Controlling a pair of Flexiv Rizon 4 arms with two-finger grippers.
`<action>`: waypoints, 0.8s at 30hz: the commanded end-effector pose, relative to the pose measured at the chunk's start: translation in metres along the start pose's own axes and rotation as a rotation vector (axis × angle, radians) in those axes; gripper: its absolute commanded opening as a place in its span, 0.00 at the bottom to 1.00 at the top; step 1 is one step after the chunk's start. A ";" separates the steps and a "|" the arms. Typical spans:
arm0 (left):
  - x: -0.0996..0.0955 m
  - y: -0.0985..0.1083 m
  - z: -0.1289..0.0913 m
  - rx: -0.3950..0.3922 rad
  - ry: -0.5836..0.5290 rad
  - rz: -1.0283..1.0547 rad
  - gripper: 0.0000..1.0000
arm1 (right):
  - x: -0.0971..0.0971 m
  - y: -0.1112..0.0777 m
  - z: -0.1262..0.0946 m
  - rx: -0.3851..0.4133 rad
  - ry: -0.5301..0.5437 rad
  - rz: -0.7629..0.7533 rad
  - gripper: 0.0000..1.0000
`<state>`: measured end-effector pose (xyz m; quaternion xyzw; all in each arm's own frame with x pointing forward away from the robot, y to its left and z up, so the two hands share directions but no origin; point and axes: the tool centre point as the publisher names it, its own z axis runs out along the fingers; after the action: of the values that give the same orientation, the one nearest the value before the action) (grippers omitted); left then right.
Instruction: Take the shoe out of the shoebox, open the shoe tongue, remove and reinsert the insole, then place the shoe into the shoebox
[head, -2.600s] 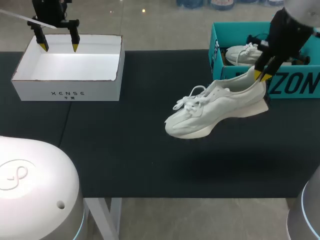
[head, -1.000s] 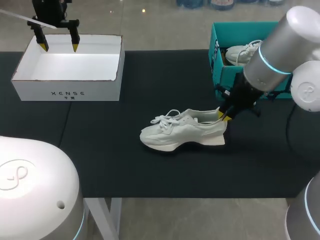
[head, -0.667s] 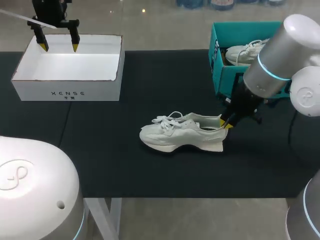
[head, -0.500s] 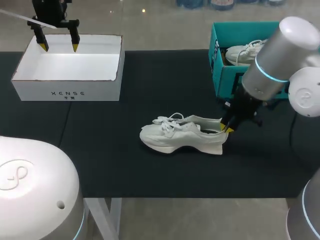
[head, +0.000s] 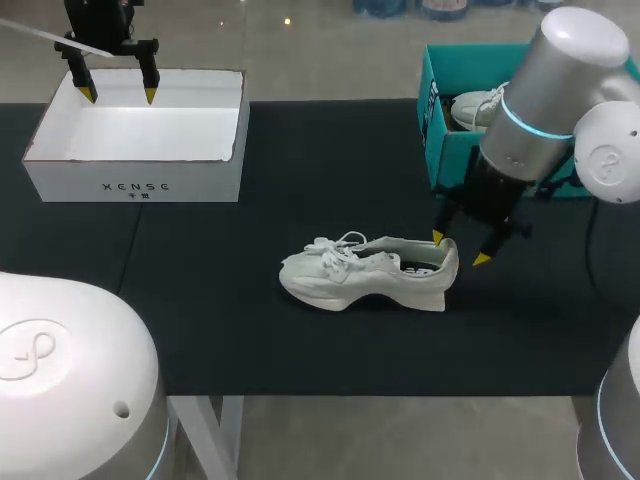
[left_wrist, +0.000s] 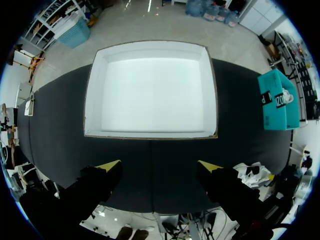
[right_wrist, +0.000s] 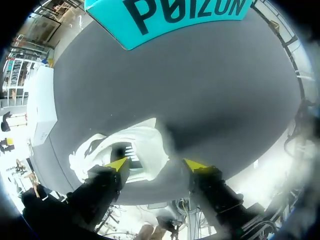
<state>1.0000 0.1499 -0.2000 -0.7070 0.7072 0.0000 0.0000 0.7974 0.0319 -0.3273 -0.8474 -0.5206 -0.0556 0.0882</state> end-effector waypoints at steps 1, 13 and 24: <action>0.000 0.000 0.000 0.000 0.000 0.000 1.00 | -0.007 0.007 -0.036 0.003 -0.035 0.026 1.00; 0.000 0.000 0.000 0.000 0.000 0.000 1.00 | -0.024 0.020 -0.089 -0.188 0.082 -0.288 1.00; 0.000 0.000 0.000 0.000 0.000 0.000 1.00 | -0.038 0.001 -0.092 -0.175 0.016 -1.027 1.00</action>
<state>1.0000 0.1499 -0.2000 -0.7070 0.7072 0.0000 0.0000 0.7863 -0.0163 -0.2435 -0.7579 -0.6432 -0.1048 0.0316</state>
